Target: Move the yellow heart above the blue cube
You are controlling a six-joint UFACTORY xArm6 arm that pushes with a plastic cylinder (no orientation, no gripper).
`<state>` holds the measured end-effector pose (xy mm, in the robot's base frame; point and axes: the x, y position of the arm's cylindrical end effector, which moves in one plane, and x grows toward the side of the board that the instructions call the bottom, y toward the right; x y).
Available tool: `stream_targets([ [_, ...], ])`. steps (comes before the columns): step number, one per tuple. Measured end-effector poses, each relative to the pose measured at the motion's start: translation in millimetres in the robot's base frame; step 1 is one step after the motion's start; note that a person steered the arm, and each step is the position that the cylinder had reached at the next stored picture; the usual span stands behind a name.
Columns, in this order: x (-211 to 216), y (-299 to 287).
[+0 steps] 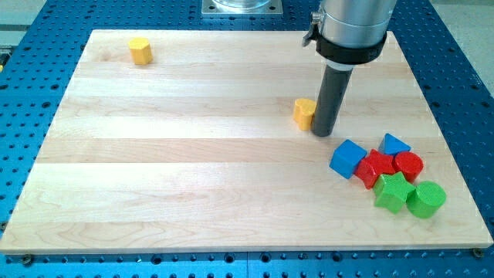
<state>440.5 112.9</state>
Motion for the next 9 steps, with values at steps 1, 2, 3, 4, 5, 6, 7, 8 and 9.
stream_targets([
  [1, -15.5, 18.9],
  [2, -78.6, 3.5],
  [3, -71.2, -74.3],
  [4, -1.9, -36.3],
  [5, 38.7, 16.4],
  [6, -10.0, -45.2],
  [7, -29.5, -75.5],
  [8, -30.7, 1.5],
  [9, -29.7, 27.9],
])
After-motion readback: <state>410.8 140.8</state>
